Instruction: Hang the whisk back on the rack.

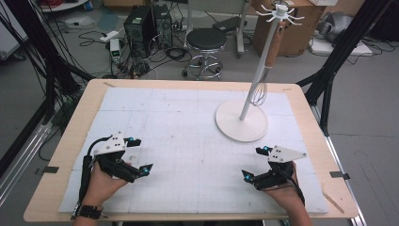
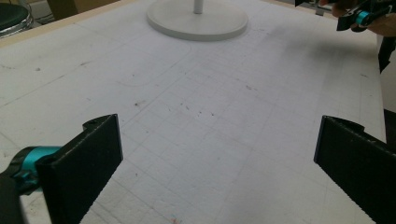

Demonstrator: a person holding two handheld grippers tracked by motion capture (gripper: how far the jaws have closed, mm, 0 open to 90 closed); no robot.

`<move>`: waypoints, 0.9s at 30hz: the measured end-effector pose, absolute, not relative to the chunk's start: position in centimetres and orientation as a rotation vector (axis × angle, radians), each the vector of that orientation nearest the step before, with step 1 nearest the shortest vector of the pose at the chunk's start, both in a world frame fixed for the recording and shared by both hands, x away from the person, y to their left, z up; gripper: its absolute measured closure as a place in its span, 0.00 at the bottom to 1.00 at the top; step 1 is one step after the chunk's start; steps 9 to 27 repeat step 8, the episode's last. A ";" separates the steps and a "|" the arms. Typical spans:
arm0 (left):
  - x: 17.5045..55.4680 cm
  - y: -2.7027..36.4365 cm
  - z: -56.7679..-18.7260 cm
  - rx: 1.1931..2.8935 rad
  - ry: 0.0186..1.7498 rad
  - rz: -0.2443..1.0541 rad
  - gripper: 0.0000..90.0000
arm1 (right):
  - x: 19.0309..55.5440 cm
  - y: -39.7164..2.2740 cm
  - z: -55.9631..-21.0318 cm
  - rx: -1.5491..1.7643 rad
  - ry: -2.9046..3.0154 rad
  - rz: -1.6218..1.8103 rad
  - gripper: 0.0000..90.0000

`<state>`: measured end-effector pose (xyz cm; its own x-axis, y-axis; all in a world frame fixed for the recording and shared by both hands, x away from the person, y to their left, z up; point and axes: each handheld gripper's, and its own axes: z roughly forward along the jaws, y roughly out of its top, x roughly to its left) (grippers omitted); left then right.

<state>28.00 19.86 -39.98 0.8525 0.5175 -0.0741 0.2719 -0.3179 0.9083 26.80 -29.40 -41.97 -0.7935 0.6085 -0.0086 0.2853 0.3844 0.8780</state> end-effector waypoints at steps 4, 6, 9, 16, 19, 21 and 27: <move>27.9 19.7 -40.0 1.925 0.585 0.279 0.02 | 26.7 -29.6 -41.9 0.786 2.315 1.383 0.01; 27.9 19.6 -40.1 1.927 0.583 0.275 0.02 | 26.7 -29.7 -41.9 0.789 2.312 1.382 0.01; 27.9 19.4 -40.2 1.934 0.583 0.272 0.02 | 26.6 -29.8 -41.9 0.791 2.309 1.386 0.01; 27.9 19.4 -40.2 1.934 0.583 0.272 0.02 | 26.6 -29.8 -41.9 0.791 2.309 1.386 0.01; 27.9 19.4 -40.2 1.934 0.583 0.272 0.02 | 26.6 -29.8 -41.9 0.791 2.309 1.386 0.01; 27.9 19.4 -40.2 1.934 0.583 0.272 0.02 | 26.6 -29.8 -41.9 0.791 2.309 1.386 0.01; 27.9 19.4 -40.2 1.934 0.583 0.272 0.02 | 26.6 -29.8 -41.9 0.791 2.309 1.386 0.01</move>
